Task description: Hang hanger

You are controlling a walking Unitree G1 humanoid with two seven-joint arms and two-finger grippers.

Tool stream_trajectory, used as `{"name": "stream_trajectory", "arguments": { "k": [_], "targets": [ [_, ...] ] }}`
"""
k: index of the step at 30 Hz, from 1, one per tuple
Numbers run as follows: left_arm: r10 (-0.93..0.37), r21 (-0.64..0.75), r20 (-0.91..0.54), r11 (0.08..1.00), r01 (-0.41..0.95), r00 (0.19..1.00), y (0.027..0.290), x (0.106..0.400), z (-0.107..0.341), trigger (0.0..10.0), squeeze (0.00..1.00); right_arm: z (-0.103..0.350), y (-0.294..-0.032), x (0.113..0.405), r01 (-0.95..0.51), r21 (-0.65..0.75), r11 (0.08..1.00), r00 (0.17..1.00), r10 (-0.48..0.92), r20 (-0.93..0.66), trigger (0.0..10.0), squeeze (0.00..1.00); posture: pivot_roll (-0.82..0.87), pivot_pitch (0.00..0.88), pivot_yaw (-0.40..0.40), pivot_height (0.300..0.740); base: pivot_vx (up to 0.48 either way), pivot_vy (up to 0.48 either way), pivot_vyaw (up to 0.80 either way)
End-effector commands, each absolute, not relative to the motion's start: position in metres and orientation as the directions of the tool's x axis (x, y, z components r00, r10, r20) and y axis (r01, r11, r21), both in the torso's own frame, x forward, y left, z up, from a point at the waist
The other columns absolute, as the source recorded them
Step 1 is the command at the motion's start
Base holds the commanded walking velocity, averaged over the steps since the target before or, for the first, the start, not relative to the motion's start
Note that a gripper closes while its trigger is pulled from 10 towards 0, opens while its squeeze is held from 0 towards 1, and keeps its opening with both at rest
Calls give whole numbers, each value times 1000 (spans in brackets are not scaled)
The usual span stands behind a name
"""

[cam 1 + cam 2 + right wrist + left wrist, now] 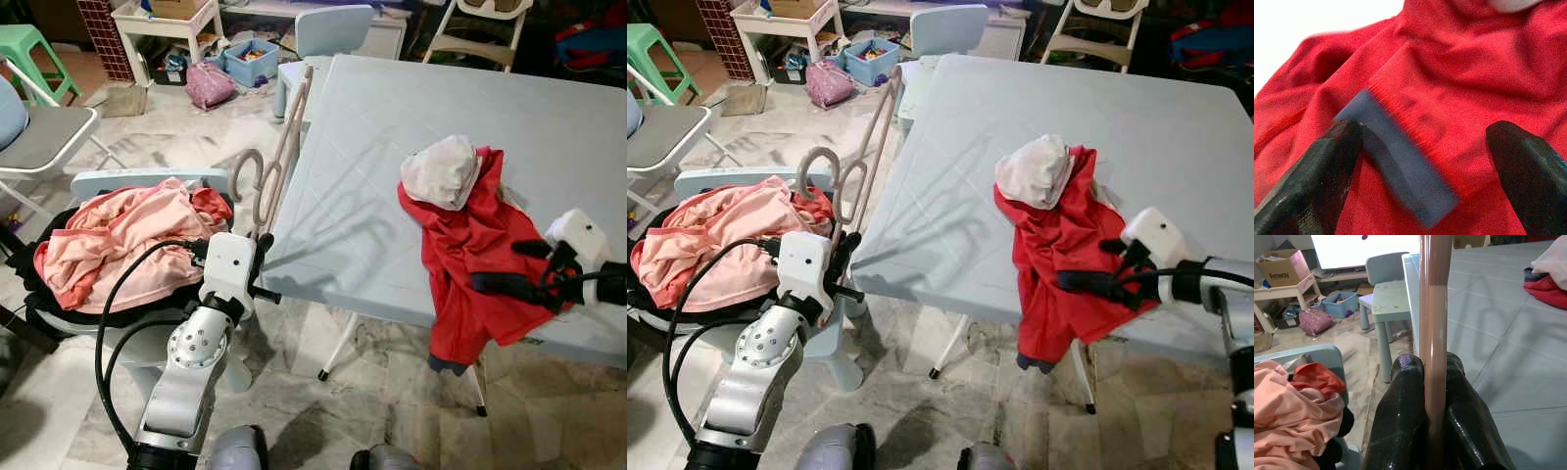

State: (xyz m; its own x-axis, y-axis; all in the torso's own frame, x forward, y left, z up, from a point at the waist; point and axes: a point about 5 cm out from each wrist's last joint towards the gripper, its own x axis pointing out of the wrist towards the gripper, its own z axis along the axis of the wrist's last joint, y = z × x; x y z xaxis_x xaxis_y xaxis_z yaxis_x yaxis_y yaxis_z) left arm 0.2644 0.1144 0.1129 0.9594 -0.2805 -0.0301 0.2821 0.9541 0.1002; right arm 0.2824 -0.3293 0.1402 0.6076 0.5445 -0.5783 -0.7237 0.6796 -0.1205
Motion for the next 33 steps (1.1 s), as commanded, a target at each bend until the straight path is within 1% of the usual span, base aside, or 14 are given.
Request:
{"name": "stream_trajectory", "arguments": {
  "k": [1,2,5,8,12,16,17,19,20,22,25,28,31,33],
  "targets": [
    [-296,102,-30,949,298,955,114,264,116,10000,0,136,-326,276,-765,-75,640,540,574,-615,10000,1000,5,80,12,740,0,0,0],
    [-299,102,-30,948,301,954,114,263,116,10000,0,128,-323,272,-781,-48,623,505,584,-636,10000,1000,5,80,12,740,0,0,0],
    [-301,102,-29,948,302,953,113,263,116,10000,0,122,-320,270,-788,-40,614,488,584,-649,10000,1000,5,80,12,740,0,0,0],
    [-306,100,-30,946,307,952,112,263,116,10000,0,110,-308,280,-755,-86,650,545,548,-635,10000,1000,9,84,14,740,0,0,0],
    [-308,101,-33,945,310,951,111,262,116,10000,0,99,-297,299,-652,-159,741,659,450,-602,10000,1000,19,86,9,740,0,0,0],
    [-306,101,-35,946,308,951,111,262,116,10000,0,98,-291,310,-573,-185,799,722,385,-575,10000,1000,22,86,8,740,0,0,0],
    [-304,100,-36,947,306,952,112,261,116,10000,0,98,-287,321,-474,-211,855,784,301,-543,10000,1000,22,88,6,740,0,0,0],
    [-303,99,-36,947,305,952,112,261,116,10000,0,98,-285,325,-433,-222,874,806,265,-530,10000,1000,22,88,6,740,0,0,0],
    [-303,98,-37,947,305,952,112,261,116,10000,0,101,-281,334,-352,-215,911,843,208,-497,10000,1000,22,91,6,740,0,0,0],
    [-303,97,-37,947,305,952,111,261,115,10000,0,102,-277,339,-297,-205,933,863,169,-477,10000,1000,22,91,6,740,0,0,0],
    [-305,96,-37,947,307,952,109,260,116,10000,0,113,-250,362,-156,-145,977,914,87,-396,10000,996,35,95,-3,740,0,0,0],
    [-304,96,-38,947,306,952,109,260,116,10000,0,115,-245,366,-139,-131,982,920,79,-383,10000,992,35,95,-3,740,0,0,0],
    [-298,97,-40,949,300,954,111,260,115,10000,0,121,-234,374,-79,-122,989,934,31,-357,10000,929,37,94,-5,740,0,0,0],
    [-294,97,-42,950,296,955,111,259,115,10000,0,139,-223,388,52,-105,993,957,-79,-277,10000,737,44,99,-9,740,0,0,0]
  ]
}}
